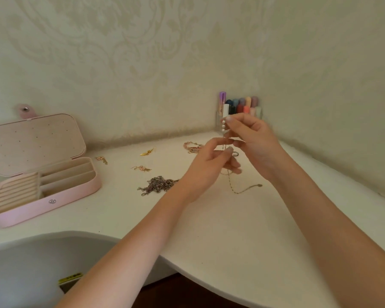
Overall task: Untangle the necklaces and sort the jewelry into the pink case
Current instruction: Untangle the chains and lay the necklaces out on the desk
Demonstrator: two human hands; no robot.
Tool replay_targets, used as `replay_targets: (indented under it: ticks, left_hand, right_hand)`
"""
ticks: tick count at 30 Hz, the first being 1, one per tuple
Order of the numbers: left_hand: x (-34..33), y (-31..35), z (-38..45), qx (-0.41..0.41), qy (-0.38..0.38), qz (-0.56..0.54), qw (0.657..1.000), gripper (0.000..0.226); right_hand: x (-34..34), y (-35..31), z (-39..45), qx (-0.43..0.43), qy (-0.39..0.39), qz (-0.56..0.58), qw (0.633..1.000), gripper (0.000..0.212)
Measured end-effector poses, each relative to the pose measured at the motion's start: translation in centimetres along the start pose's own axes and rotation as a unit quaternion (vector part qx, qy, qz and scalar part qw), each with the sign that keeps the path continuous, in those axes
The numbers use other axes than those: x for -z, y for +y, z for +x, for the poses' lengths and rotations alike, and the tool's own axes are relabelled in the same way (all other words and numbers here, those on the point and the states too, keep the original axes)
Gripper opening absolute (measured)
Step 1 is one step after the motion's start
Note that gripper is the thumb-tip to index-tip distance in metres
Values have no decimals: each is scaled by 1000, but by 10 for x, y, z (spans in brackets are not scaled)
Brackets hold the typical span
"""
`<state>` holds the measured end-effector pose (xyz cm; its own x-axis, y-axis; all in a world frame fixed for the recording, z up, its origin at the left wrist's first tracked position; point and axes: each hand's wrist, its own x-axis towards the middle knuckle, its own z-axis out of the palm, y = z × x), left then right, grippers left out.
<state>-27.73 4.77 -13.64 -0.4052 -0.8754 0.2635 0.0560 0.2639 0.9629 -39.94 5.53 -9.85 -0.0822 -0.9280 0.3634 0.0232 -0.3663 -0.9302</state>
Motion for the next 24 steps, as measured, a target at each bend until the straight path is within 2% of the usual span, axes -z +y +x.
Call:
replay_targets:
  ticks: [2, 4, 9, 12, 16, 20, 24]
  left_hand:
    - [-3, -5, 4, 2, 28, 3, 1000, 22]
    - [0, -11, 6, 2, 36, 55, 998, 24]
    - [3, -15, 6, 0, 87, 138, 987, 13]
    - [1, -17, 7, -3, 104, 186, 977, 7]
    - [-2, -22, 5, -14, 82, 260, 962, 5]
    - [1, -22, -1, -36, 66, 431, 899, 11]
    - [3, -20, -3, -42, 60, 475, 877, 16]
  right_hand:
    - [12, 2, 4, -19, 88, 46, 995, 9]
    - [30, 7, 8, -29, 180, 78, 980, 6]
    - [71, 30, 10, -63, 296, -37, 953, 5]
    - [95, 47, 3, -95, 303, -183, 930, 13]
    - [118, 56, -8, -120, 290, -362, 878, 13]
    - [112, 59, -9, -117, 275, -440, 847, 13]
    - [114, 64, -7, -112, 273, -464, 835, 21]
